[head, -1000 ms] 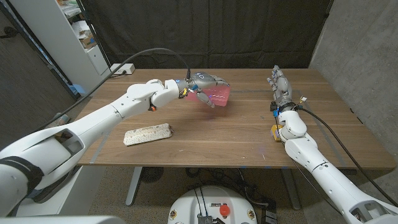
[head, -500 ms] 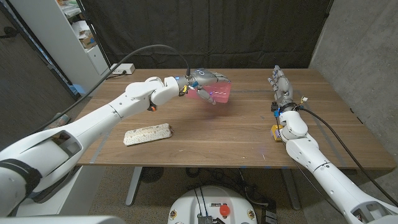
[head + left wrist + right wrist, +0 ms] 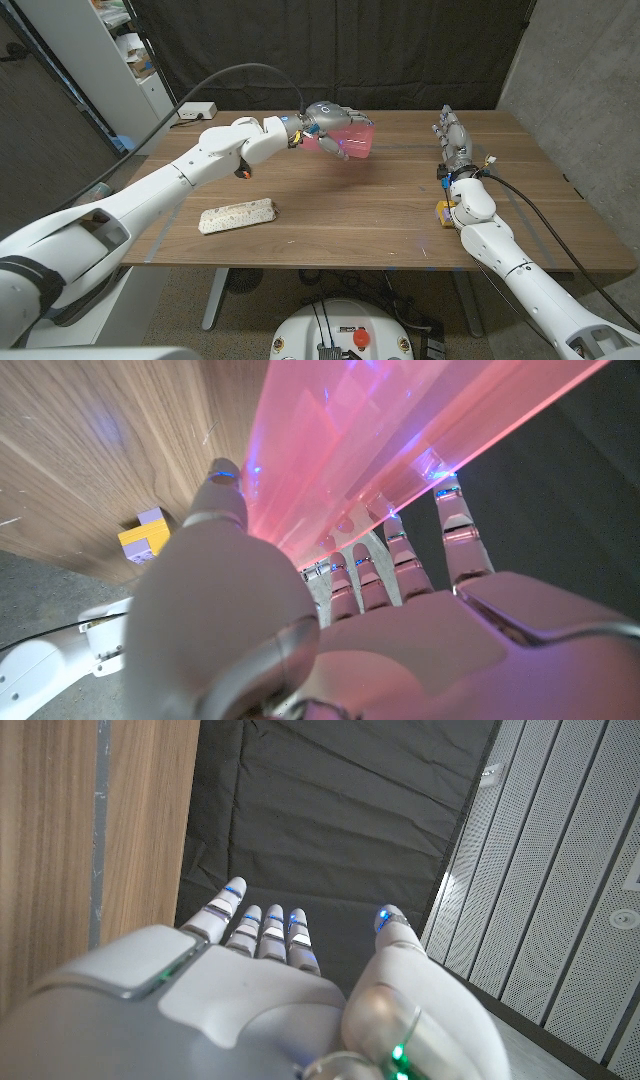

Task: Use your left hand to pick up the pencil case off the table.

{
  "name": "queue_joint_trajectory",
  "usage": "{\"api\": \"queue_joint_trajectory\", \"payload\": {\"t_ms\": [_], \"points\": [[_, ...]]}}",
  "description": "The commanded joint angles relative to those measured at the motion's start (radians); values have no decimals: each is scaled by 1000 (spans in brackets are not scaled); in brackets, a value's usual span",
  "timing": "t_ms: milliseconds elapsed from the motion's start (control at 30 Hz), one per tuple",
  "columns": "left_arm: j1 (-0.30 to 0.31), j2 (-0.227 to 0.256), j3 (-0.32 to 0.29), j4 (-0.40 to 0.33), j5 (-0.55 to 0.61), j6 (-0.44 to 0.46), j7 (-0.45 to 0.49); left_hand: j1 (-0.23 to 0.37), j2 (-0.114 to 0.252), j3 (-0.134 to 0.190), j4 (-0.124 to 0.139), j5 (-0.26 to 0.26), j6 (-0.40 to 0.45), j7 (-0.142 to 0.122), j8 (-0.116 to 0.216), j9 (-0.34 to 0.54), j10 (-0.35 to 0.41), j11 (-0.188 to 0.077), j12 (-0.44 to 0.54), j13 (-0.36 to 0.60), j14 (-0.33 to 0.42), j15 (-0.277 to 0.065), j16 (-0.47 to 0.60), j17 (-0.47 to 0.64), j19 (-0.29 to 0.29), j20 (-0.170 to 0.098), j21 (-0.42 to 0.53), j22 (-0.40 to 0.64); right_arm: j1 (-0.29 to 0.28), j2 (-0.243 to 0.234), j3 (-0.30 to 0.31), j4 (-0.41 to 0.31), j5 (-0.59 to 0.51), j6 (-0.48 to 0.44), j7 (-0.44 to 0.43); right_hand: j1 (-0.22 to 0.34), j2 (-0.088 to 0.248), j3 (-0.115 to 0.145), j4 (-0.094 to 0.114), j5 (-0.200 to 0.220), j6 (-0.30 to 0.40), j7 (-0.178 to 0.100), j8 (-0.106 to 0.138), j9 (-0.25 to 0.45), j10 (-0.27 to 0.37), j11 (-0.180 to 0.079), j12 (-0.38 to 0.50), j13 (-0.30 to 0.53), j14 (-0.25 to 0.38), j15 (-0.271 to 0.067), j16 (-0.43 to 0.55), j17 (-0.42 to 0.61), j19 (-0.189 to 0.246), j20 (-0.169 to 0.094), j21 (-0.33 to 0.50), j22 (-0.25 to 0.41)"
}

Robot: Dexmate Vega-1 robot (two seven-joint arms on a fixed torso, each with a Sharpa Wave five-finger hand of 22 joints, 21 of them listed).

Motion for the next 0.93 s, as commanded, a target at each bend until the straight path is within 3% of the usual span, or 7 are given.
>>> {"api": "queue_joint_trajectory", "payload": {"t_ms": [33,933], "points": [[13,14,-35,-48,-7,10,1,311,312,44,-28,4,11,2,-2,2,15,-1,4,3,72,-96,-1,3,116,-123,9,5,-2,2,-1,-5,-5,-1,-6,-5,1,-1,-6,9,9,-3,-1,2,3,-2,6,5,4,5,8,4,0,2,5,5],[41,30,-76,-91,-19,18,10,310,311,51,-28,3,19,5,-4,4,15,4,4,6,79,-97,-9,8,114,-125,15,4,-1,-2,-3,-18,-11,-15,-13,-4,2,-2,-7,8,10,-4,0,2,3,-1,6,5,5,6,8,4,-1,2,5,5]]}}
